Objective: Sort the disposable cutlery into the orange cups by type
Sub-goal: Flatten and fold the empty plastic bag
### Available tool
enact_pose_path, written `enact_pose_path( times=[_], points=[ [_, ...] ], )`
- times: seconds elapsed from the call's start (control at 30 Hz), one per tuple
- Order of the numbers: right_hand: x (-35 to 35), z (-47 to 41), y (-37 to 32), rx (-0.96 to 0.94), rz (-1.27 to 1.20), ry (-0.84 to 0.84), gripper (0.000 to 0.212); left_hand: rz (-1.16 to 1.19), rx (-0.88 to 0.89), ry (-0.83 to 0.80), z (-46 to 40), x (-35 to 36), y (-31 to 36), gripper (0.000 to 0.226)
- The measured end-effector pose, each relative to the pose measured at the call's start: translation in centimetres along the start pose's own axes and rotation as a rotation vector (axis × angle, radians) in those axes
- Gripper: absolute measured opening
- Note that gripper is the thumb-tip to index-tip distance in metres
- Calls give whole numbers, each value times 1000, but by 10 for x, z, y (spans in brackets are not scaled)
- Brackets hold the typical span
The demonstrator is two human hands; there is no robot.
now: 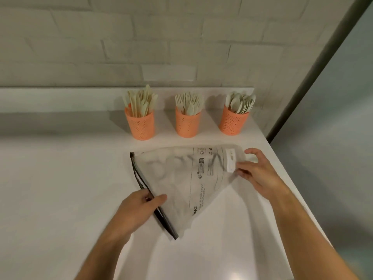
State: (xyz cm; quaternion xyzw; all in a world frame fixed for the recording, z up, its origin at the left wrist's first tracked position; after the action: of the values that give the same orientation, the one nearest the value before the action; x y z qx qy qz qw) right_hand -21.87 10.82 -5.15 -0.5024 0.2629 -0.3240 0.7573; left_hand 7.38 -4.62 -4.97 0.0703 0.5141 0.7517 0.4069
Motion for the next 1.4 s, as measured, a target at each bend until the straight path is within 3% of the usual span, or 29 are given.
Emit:
enact_pose_path(
  times=[0.07, 0.13, 0.2, 0.33, 0.47, 0.53, 0.6, 0.73, 0.8, 0.9, 1.0, 1.07, 1.3, 1.4],
  points=[
    [3, 3, -6, -165, -78, 34, 30, 174, 26, 30, 3, 5, -2, 20],
    [2, 6, -12, -266, -165, 13, 24, 507, -8, -12, 8, 7, 4, 19],
    [-1, 5, -18, -307, -257, -73, 31, 726, -31, -57, 12, 7, 11, 22],
    [-6, 5, -31, -372, -323, -229, 56, 840, 33, -41, 13, 10, 16, 23],
    [-11, 1, -42, -389, -83, -202, 61, 841, 77, 63, 14, 4, 13, 17],
    [-14, -1, -46, -318, 98, -227, 54, 820, 76, 131, 13, -4, 9, 14],
    [-16, -5, -43, -269, 119, -186, 40, 788, 50, 167, 11, -9, 3, 15],
    [-10, -4, -18, -83, 62, -219, 17, 729, -29, 8, 12, -4, -3, 25],
    [-13, 0, 1, -87, 328, -137, 22, 710, -26, -46, 11, 1, -8, 28],
    [-11, 17, 19, -166, 624, 52, 31, 703, -13, 59, 8, 8, -15, 27],
    [10, 31, 34, -336, 961, -3, 41, 731, -19, 148, 8, 18, -17, 29],
    [23, 38, 44, -407, 1178, -39, 42, 706, -1, 145, 9, 23, -15, 42],
    [2, 49, 48, -221, 1316, -21, 42, 520, 16, 197, 3, -7, -22, 82],
    [-11, 52, 41, -122, 1350, -61, 41, 396, 39, 169, 7, -36, -32, 71]
  ],
)
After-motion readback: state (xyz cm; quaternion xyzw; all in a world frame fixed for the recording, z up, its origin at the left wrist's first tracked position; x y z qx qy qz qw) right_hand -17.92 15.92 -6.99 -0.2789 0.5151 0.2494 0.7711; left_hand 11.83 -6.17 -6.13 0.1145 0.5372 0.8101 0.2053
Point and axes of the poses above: each hand's wrist, its own z-axis away from the middle knuckle, its own x-axis out of the palm, y = z × x, the point moved 2 cm from there along -z, towards the middle knuckle, and after that the axes turned 6 degrees about z, right-handed, at the moved point
